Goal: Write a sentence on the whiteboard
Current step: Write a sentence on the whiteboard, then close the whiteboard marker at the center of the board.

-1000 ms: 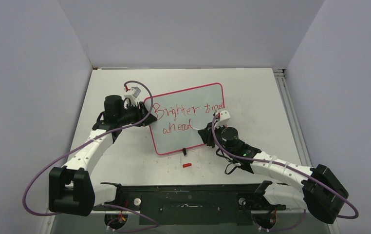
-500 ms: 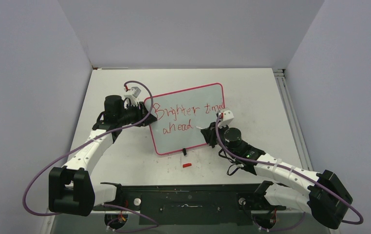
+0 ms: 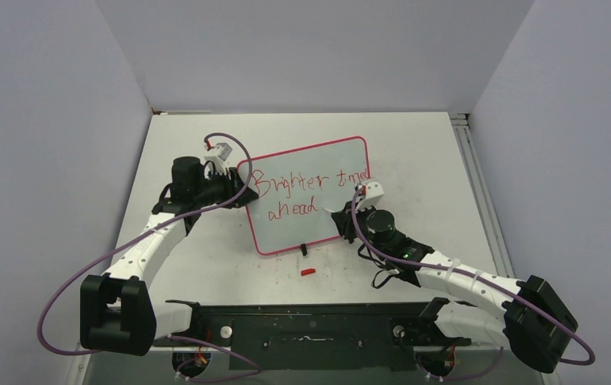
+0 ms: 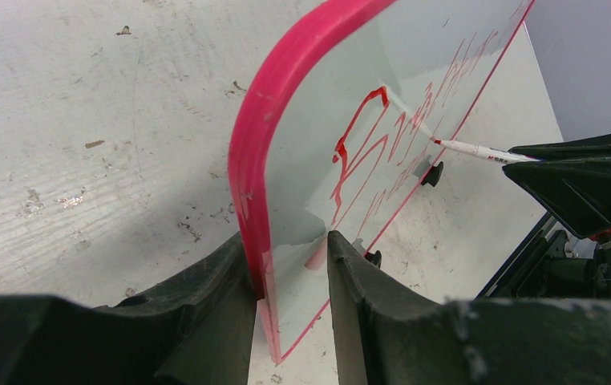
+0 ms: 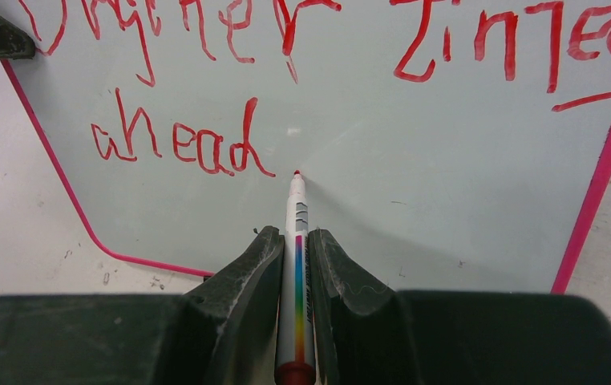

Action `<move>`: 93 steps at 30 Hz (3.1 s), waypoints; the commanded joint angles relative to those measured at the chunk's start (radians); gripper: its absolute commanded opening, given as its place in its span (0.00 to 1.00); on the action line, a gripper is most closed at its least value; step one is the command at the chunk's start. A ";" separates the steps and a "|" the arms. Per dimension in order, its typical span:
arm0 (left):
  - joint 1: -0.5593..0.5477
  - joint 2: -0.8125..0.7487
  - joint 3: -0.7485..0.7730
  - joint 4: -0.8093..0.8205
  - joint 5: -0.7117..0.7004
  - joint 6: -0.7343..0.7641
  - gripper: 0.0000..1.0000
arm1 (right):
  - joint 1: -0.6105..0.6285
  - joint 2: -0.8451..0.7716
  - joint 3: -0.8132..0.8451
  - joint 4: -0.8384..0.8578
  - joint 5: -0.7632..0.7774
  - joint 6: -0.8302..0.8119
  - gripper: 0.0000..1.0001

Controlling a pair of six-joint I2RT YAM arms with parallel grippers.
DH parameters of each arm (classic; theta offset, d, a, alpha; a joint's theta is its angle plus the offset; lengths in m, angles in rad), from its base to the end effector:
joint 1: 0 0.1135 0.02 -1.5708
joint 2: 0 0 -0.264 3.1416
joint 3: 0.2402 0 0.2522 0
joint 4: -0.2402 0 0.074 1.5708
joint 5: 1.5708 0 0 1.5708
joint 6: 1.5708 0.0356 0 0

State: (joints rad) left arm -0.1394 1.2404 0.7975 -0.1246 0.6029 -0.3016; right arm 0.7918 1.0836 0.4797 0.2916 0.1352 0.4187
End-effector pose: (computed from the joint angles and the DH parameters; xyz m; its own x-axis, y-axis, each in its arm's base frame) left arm 0.2631 -0.0573 0.2569 -0.6829 -0.1512 -0.7146 0.4033 0.7376 -0.5415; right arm 0.1693 0.1646 0.2235 -0.4473 0.1204 -0.8863 -0.4741 0.8083 0.3491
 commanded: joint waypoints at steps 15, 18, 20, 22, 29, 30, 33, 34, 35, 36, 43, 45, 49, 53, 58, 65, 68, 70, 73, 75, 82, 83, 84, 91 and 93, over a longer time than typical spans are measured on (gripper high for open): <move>0.001 -0.025 0.040 0.004 0.018 0.019 0.36 | -0.004 -0.179 0.028 0.011 -0.088 -0.051 0.05; 0.000 -0.046 0.029 -0.004 0.007 0.019 0.45 | -0.003 -0.252 0.027 0.006 -0.100 -0.067 0.05; 0.000 -0.064 0.021 -0.015 -0.018 0.027 0.49 | -0.006 -0.278 0.041 -0.012 -0.091 -0.081 0.05; 0.000 -0.077 0.020 -0.033 -0.046 0.041 0.55 | -0.006 -0.287 0.059 -0.023 -0.084 -0.102 0.05; 0.000 -0.168 -0.008 -0.111 -0.161 0.094 0.76 | -0.006 -0.253 0.110 0.005 -0.108 -0.152 0.05; 0.000 -0.199 -0.024 -0.119 -0.180 0.094 0.77 | -0.004 -0.251 0.115 0.013 -0.118 -0.156 0.05; 0.000 -0.304 -0.068 -0.145 -0.243 0.098 0.82 | -0.004 -0.273 0.111 0.024 -0.128 -0.148 0.05; 0.000 -0.335 -0.077 -0.154 -0.268 0.104 0.83 | -0.004 -0.286 0.108 0.021 -0.128 -0.145 0.05; 0.000 -0.371 -0.084 -0.164 -0.294 0.111 0.84 | -0.004 -0.300 0.105 0.013 -0.127 -0.141 0.05; -0.001 -0.405 -0.090 -0.168 -0.322 0.119 0.87 | -0.003 -0.315 0.105 0.001 -0.126 -0.139 0.05; -0.067 -0.571 -0.100 -0.169 -0.378 0.174 0.82 | -0.006 -0.342 0.149 -0.170 -0.013 -0.119 0.05; -0.145 -0.586 -0.090 -0.193 -0.398 0.192 0.79 | -0.005 -0.300 0.197 -0.248 -0.001 -0.121 0.05; -0.401 -0.590 -0.092 -0.234 -0.496 0.189 0.77 | -0.007 -0.236 0.238 -0.360 0.009 -0.126 0.05; -0.643 -0.534 -0.106 -0.248 -0.619 0.122 0.73 | -0.013 -0.230 0.234 -0.385 0.027 -0.112 0.05; -0.889 -0.422 -0.174 -0.108 -0.692 0.045 0.72 | -0.027 -0.259 0.225 -0.396 0.059 -0.114 0.05; -1.000 -0.183 -0.255 0.142 -0.684 -0.034 0.65 | -0.030 -0.348 0.158 -0.333 0.086 -0.094 0.05; -1.018 -0.094 -0.269 0.219 -0.696 -0.036 0.60 | -0.030 -0.405 0.132 -0.308 0.088 -0.086 0.05; -1.025 -0.043 -0.268 0.240 -0.703 -0.023 0.59 | -0.030 -0.426 0.125 -0.310 0.095 -0.082 0.05; -1.028 0.019 -0.254 0.237 -0.728 0.004 0.57 | -0.028 -0.440 0.122 -0.322 0.094 -0.075 0.05; -1.028 0.048 -0.242 0.224 -0.749 0.020 0.55 | -0.029 -0.442 0.122 -0.327 0.091 -0.074 0.05; -1.028 0.077 -0.258 0.231 -0.796 0.030 0.52 | -0.029 -0.434 0.121 -0.322 0.067 -0.078 0.05; -1.027 0.078 -0.259 0.234 -0.796 0.032 0.52 | -0.029 -0.433 0.120 -0.321 0.065 -0.075 0.05; -1.026 0.082 -0.258 0.236 -0.796 0.035 0.51 | -0.028 -0.432 0.118 -0.319 0.062 -0.073 0.05; -1.027 0.128 -0.225 0.213 -0.799 0.088 0.45 | -0.029 -0.424 0.115 -0.317 0.055 -0.064 0.05; -1.026 0.131 -0.220 0.209 -0.802 0.099 0.43 | -0.029 -0.424 0.115 -0.320 0.054 -0.064 0.05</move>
State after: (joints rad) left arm -1.1633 1.3628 0.5240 0.0593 -0.1802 -0.2440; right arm 0.7662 0.6540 0.5934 -0.0708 0.1982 0.3450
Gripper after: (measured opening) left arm 0.451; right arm 0.154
